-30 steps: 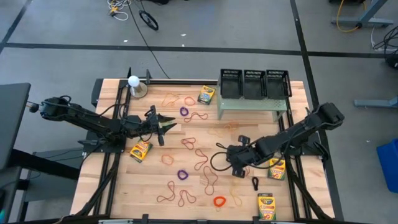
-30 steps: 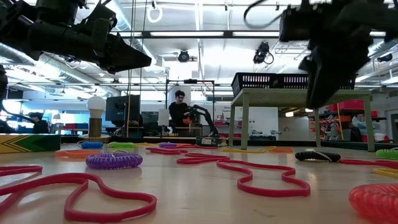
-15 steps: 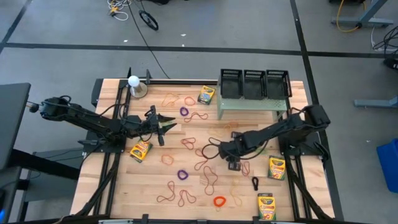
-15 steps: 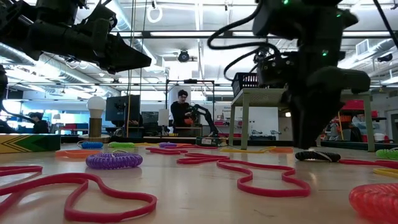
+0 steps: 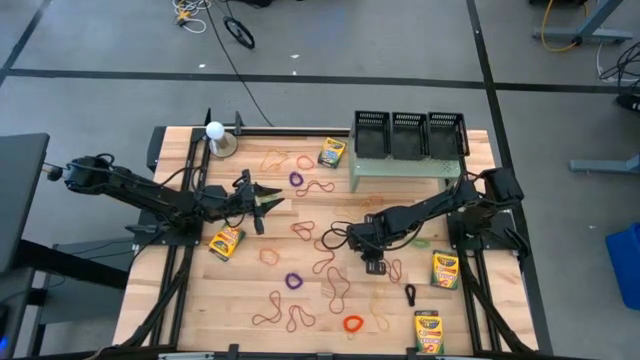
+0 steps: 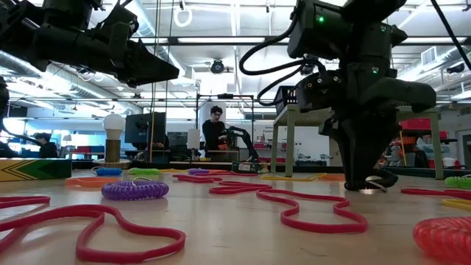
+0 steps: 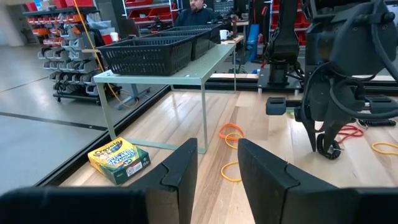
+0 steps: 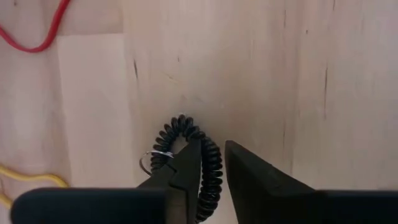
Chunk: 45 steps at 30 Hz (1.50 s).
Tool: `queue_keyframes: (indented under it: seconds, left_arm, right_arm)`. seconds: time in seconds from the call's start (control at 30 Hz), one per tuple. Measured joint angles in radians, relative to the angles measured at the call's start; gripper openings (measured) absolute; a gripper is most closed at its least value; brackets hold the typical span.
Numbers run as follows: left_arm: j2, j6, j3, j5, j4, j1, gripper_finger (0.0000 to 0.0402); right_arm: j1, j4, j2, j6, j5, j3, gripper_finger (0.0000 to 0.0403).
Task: Pick & Place Office Desk Supplies
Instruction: Put the top black spring keychain into the left black basket on the shelf
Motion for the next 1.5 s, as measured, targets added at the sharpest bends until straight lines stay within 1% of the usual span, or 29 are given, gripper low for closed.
queue_keyframes:
  seconds: [0.1, 0.3, 0.47, 0.6, 0.67, 0.8, 1.0, 1.17, 1.33, 1.43, 1.5]
  left_arm:
    - [0.000, 0.000, 0.000, 0.000, 0.000, 0.000, 0.0124]
    - [0.000, 0.000, 0.000, 0.001, 0.000, 0.000, 0.0124]
    - [0.000, 0.000, 0.000, 0.000, 0.000, 0.000, 0.0124]
    - [0.000, 0.000, 0.000, 0.000, 0.000, 0.000, 0.0124]
    - [0.000, 0.000, -0.001, 0.000, 0.000, 0.000, 0.0124]
    - [0.000, 0.000, -0.002, 0.000, 0.001, 0.000, 0.0124]
    - [-0.001, 0.000, -0.002, 0.000, 0.000, 0.000, 0.0124]
    - [-0.001, 0.000, -0.002, 0.000, 0.003, 0.000, 0.0124]
    - [-0.001, 0.000, -0.002, 0.000, 0.005, 0.000, 0.0124]
    - [-0.001, 0.000, -0.002, 0.000, 0.007, 0.000, 0.0124]
    - [-0.001, 0.000, -0.002, 0.000, 0.009, 0.000, 0.0124]
  right_arm:
    - [-0.004, -0.035, 0.002, -0.001, 0.011, -0.003, 0.0075]
    - [-0.008, -0.036, 0.003, 0.002, 0.029, -0.003, 0.0075]
    - [-0.016, -0.039, 0.003, 0.054, 0.030, -0.003, 0.0074]
    - [-0.019, -0.043, 0.002, 0.072, 0.016, -0.001, 0.0054]
    - [-0.020, -0.087, 0.000, 0.087, 0.016, 0.019, 0.0039]
    - [-0.020, -0.169, -0.021, 0.122, 0.028, 0.122, 0.0017]
    - [-0.020, -0.281, -0.067, 0.121, 0.038, 0.304, 0.0021]
    - [-0.021, -0.465, -0.094, 0.122, 0.110, 0.453, 0.0020]
    - [-0.066, -0.664, -0.147, 0.123, 0.200, 0.586, 0.0021]
    - [-0.110, -0.701, -0.182, 0.115, 0.241, 0.643, 0.0020]
    - [-0.144, -0.704, -0.208, 0.100, 0.244, 0.675, 0.0020]
